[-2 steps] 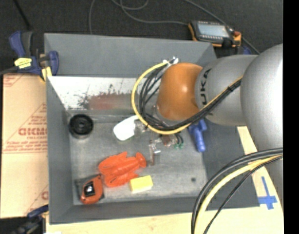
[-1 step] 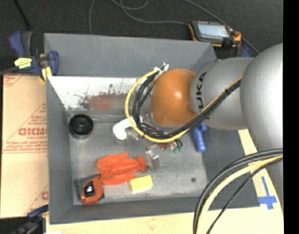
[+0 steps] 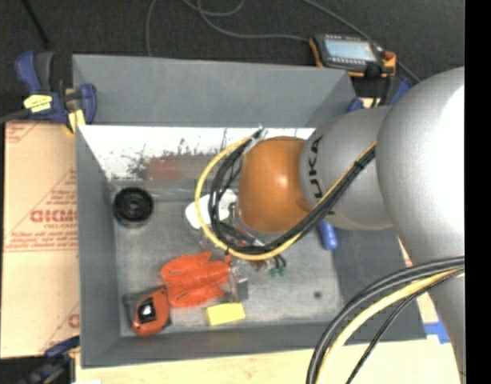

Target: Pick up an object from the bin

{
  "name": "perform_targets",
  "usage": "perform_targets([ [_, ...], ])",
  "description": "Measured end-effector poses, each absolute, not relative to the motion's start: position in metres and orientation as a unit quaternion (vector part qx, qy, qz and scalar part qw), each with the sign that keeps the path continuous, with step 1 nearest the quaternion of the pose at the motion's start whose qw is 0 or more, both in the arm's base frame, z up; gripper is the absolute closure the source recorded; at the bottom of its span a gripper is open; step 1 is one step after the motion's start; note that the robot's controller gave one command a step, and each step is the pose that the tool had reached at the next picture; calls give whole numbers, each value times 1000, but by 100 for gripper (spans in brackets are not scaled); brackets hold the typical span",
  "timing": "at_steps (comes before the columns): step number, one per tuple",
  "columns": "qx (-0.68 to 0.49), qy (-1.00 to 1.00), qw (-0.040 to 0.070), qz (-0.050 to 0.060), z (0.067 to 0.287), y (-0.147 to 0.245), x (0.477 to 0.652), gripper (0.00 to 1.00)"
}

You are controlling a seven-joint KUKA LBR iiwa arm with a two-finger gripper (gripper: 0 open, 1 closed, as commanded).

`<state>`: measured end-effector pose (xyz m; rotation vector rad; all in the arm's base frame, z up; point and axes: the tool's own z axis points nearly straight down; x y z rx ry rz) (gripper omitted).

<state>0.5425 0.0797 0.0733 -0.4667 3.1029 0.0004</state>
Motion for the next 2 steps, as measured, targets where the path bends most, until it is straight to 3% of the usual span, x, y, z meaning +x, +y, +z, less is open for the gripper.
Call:
perform_targets([
  [1,-225,974,7,0,74,93,510,0],
  [2,-316,949,1,0,72,118,543,0],
])
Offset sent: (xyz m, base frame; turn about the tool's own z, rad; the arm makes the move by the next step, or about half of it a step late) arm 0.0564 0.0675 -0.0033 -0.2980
